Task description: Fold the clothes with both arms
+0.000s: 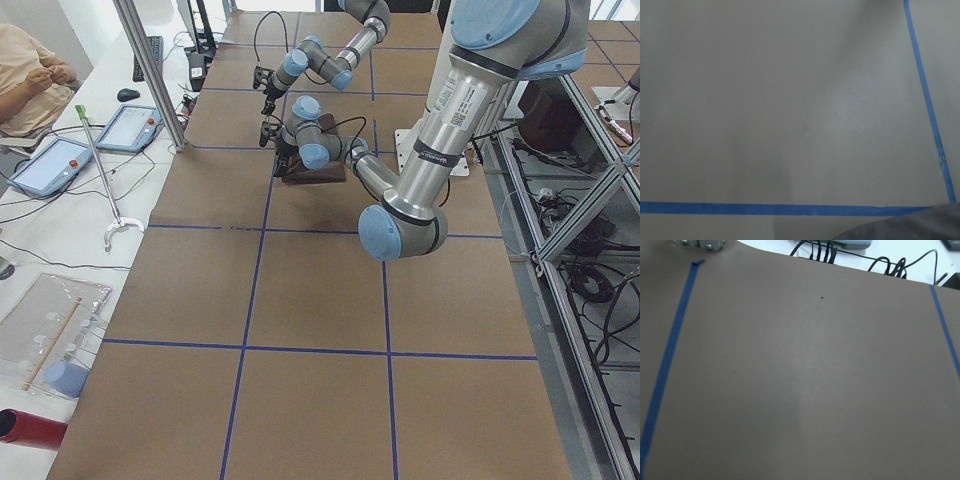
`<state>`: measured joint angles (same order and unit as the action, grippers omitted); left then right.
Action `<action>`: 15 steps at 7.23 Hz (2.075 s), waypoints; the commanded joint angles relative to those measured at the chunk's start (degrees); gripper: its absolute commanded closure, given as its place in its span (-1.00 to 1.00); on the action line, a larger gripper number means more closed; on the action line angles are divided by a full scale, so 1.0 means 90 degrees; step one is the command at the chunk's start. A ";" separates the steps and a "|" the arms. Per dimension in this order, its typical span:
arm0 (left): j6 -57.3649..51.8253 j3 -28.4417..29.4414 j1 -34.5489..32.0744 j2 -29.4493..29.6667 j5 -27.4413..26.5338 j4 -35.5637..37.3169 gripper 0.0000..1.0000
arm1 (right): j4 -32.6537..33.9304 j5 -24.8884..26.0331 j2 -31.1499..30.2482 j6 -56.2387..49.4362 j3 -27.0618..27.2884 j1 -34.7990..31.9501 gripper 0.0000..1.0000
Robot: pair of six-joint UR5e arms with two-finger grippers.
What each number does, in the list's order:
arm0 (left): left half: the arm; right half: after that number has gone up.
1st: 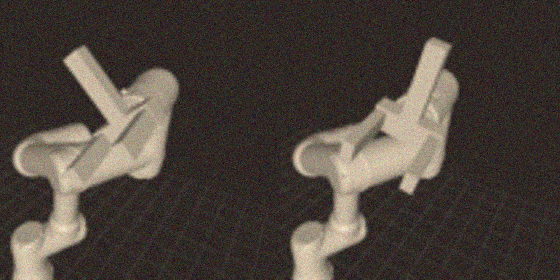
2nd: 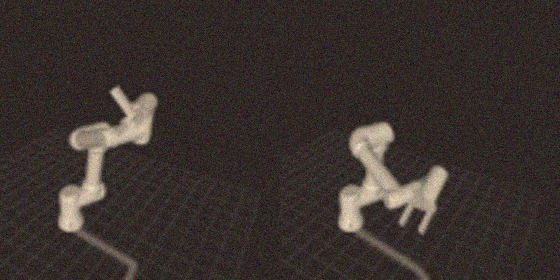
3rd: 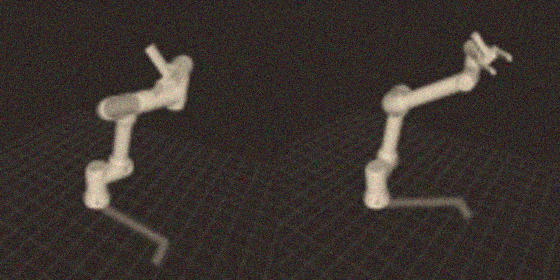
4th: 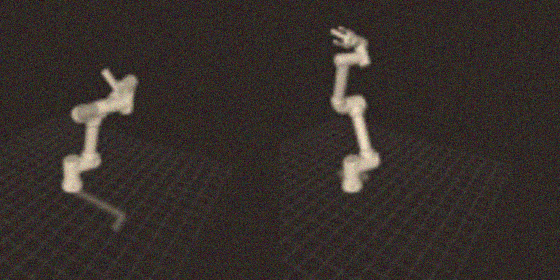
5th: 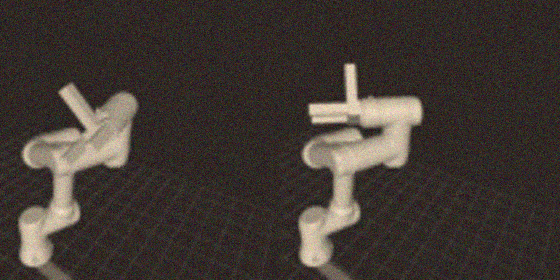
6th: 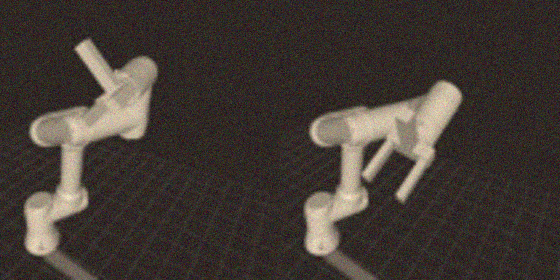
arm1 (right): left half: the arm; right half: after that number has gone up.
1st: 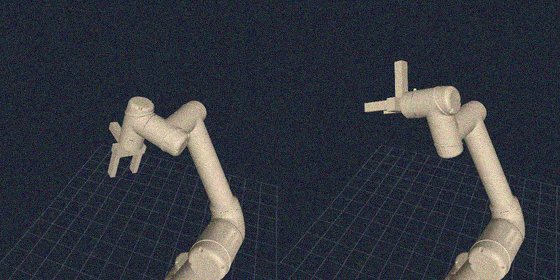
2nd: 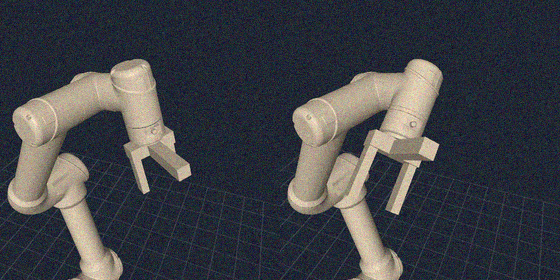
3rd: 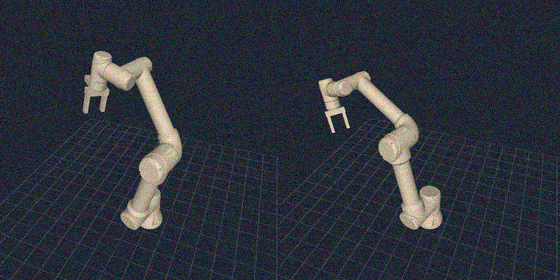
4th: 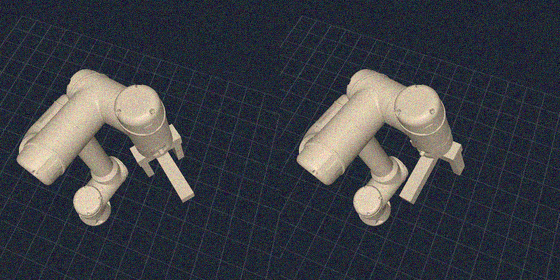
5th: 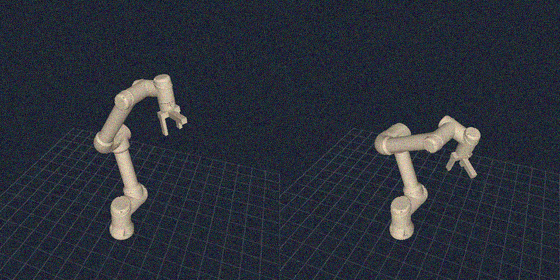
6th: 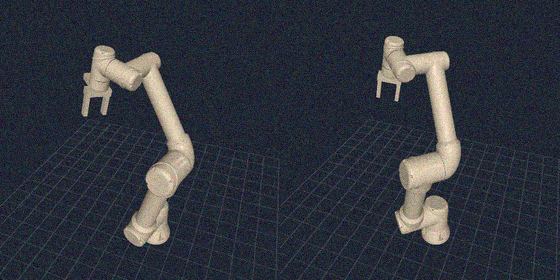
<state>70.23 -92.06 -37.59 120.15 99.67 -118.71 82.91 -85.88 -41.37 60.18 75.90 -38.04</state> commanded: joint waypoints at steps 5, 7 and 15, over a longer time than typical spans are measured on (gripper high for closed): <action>-0.0030 -0.0025 0.0006 -0.0059 0.0059 -0.0013 -1.00 | -0.0297 -0.0282 0.0036 0.1828 -0.0074 0.0641 -0.12; -0.0020 -0.0035 0.0006 -0.0098 0.0059 -0.0023 -1.00 | -0.0277 -0.0253 0.0026 0.2025 -0.0083 0.0779 0.03; 0.0009 -0.0025 0.0006 -0.0098 0.0059 -0.0023 -1.00 | 0.0169 -0.0214 0.0036 0.2025 -0.0132 0.0545 1.00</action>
<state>70.21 -92.29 -37.53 119.27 100.20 -118.87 82.47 -87.79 -41.27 78.30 74.71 -32.27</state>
